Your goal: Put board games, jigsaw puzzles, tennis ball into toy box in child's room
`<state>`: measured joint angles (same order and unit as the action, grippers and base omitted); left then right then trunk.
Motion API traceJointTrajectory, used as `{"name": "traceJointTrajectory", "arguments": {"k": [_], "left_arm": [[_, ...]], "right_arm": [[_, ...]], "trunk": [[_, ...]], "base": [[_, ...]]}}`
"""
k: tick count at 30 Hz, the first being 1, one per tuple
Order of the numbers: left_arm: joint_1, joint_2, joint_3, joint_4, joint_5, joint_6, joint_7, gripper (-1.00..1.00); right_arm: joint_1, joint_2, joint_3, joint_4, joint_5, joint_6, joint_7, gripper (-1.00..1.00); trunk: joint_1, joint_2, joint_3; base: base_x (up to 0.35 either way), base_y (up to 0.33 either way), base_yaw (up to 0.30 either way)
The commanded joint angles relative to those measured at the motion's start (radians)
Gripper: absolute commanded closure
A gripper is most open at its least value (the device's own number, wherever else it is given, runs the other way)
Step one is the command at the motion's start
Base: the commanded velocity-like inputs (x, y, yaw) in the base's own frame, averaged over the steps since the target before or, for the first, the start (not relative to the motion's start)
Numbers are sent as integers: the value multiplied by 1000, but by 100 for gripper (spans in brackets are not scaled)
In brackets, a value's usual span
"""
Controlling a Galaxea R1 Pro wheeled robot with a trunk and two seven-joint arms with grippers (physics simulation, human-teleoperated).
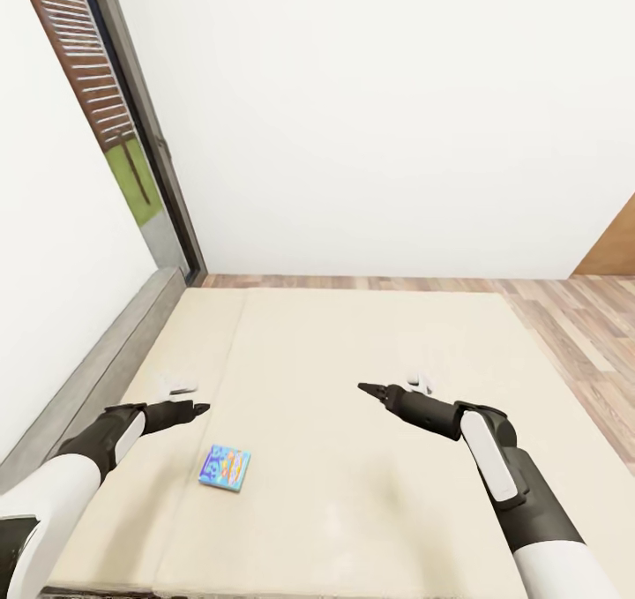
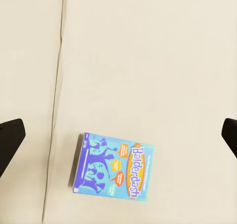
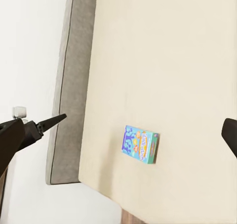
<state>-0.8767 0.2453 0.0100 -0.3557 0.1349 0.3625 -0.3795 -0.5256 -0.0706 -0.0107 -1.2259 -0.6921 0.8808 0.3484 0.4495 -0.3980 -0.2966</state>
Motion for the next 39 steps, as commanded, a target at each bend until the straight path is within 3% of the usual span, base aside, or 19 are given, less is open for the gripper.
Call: {"name": "traceJointTrajectory", "arguments": {"k": [1,17,24,27,32,39], "left_arm": [[0,0,1,-1,10,9,-1,-100],[3,-22,3,4,8,-58,4,-100],[2,-58,3,2,7,-96,79,-100],[2,-90,-16,0,5,-131,105,-100],[2,-104,-57,0,4,-151,112,-100],[2,-103,-77,0,6,-156,114,-100]], "right_arm": [[-1,0,-1,-2,3,4,6,-100],[-1,-13,-2,-9,1,5,13,-100],[-1,-26,-2,-8,7,4,54,-100],[-1,-39,-2,-7,5,4,59,-100],[0,-46,-3,-9,0,6,69,-100],[5,-39,-45,-32,-20,2,214,-100]], "trunk": [[0,-2,-3],[0,-2,-30],[0,-2,-41],[0,-2,-46],[0,-2,-54],[0,-2,-66]], "base": [[0,0,0],[0,0,0],[0,0,0],[0,0,0],[0,0,0],[0,0,0]]}}
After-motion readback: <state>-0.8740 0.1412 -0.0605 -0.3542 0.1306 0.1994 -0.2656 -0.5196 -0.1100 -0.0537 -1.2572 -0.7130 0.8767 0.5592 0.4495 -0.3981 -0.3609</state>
